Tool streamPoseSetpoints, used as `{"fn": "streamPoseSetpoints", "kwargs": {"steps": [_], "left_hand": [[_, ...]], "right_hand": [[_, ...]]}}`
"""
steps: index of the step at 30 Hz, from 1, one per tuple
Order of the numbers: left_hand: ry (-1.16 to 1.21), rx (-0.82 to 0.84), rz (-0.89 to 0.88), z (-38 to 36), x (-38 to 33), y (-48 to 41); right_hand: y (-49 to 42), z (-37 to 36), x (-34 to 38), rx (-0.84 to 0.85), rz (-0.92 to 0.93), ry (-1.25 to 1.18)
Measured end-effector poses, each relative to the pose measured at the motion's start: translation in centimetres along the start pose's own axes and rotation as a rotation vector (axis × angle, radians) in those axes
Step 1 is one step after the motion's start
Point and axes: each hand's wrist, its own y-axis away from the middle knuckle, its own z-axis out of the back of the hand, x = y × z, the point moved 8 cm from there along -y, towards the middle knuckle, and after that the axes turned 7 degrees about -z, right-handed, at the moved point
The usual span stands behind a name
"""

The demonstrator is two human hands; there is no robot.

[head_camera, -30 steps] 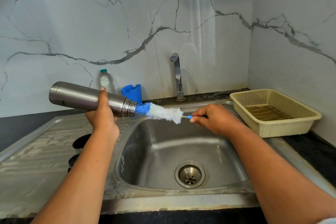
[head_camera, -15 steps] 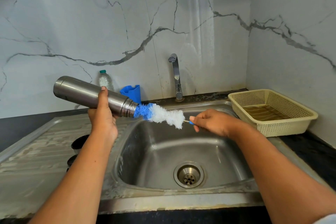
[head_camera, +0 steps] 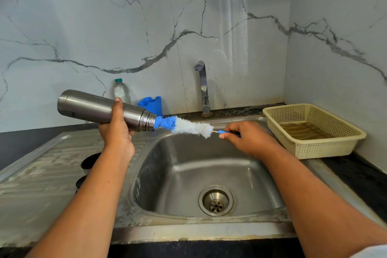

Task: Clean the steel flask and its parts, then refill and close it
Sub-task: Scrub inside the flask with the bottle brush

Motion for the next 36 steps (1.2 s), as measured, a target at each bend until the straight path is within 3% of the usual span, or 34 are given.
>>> {"fn": "streamPoseSetpoints", "kwargs": {"steps": [8,14,17,21,25,30,36], "left_hand": [[0.022,-0.019,0.011,0.6,-0.1,-0.4],[0.1,-0.115,0.008,2.5,-0.9,-1.6],[0.12,-0.085,0.03,1.8,-0.1,-1.4],[0.208,-0.002,0.066,0.4,0.3,-1.1],[0.27,0.045,0.094,-0.6,0.8,-0.6],[0.214,0.102,0.134,-0.7,1.1,-0.8],[0.257,0.088,0.152,-0.4,1.4,-0.8]], "right_hand": [[0.4,-1.1,-1.3,0.178,-0.134,-0.158],[0.9,0.5,-2.0,0.104,-0.137,-0.2],[0.9,-0.3,-1.1,0.106,-0.144,-0.148],[1.0,-0.4,0.1,0.086,-0.111,-0.264],[1.5,-2.8,2.0,0.212,-0.083,-0.429],[2.0,-3.1,3.8,0.183,-0.04,-0.35],[2.5,-4.1,4.6,0.286,-0.087,-0.383]]}}
